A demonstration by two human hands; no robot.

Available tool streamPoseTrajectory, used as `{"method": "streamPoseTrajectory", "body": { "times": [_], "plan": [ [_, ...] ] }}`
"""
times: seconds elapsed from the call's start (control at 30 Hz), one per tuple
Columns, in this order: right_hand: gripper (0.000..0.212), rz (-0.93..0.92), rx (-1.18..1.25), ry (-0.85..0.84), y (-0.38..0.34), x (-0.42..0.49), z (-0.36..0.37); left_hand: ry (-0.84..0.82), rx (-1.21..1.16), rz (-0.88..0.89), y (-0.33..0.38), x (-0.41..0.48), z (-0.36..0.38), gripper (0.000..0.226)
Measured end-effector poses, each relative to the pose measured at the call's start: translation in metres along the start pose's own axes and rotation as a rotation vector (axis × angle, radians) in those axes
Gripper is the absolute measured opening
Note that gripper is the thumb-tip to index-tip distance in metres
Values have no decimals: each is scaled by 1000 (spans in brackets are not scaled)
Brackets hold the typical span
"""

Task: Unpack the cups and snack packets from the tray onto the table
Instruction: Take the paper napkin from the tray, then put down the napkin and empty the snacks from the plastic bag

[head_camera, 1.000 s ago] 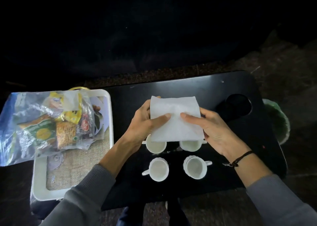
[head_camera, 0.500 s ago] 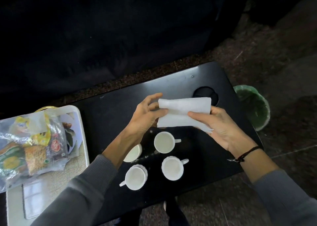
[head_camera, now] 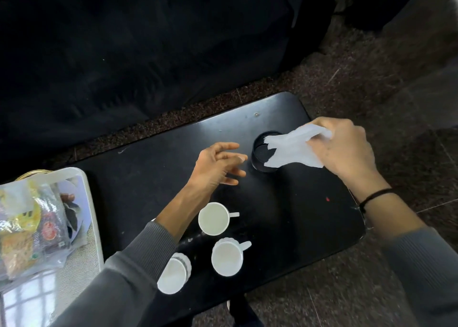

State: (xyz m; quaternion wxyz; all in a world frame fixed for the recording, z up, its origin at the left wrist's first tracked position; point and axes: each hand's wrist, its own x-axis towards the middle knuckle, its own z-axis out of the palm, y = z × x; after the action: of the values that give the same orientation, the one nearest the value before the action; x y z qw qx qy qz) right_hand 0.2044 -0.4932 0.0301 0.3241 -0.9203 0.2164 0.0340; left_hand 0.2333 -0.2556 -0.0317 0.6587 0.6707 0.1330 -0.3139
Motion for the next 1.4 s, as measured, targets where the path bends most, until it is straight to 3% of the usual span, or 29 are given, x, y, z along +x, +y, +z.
{"method": "streamPoseTrajectory", "body": {
  "times": [0.13, 0.33, 0.57, 0.77, 1.0, 1.07, 1.4],
  "plan": [
    [27, -97, -120, -67, -5, 12, 15, -11, -13, -4, -2, 5, 1, 29],
    [10, -142, -279, -101, -6, 25, 47, -9, -16, -11, -8, 12, -1, 28],
    [31, -39, -225, -114, -7, 22, 57, -16, -23, -15, -15, 14, 3, 29],
    [37, -65, -190, -73, -12, 10, 49, -23, -18, -6, -11, 8, 8, 29],
    [22, -241, -132, 46, -43, -32, 55, -5, -15, 28, -8, -11, -5, 28],
    [13, -294, -123, 6, -54, -41, 63, 13, -7, 38, -10, -18, -14, 28],
    [8, -400, -102, -309, -125, -93, 143, 212, -7, 50, -44, -74, -109, 22]
  ]
}}
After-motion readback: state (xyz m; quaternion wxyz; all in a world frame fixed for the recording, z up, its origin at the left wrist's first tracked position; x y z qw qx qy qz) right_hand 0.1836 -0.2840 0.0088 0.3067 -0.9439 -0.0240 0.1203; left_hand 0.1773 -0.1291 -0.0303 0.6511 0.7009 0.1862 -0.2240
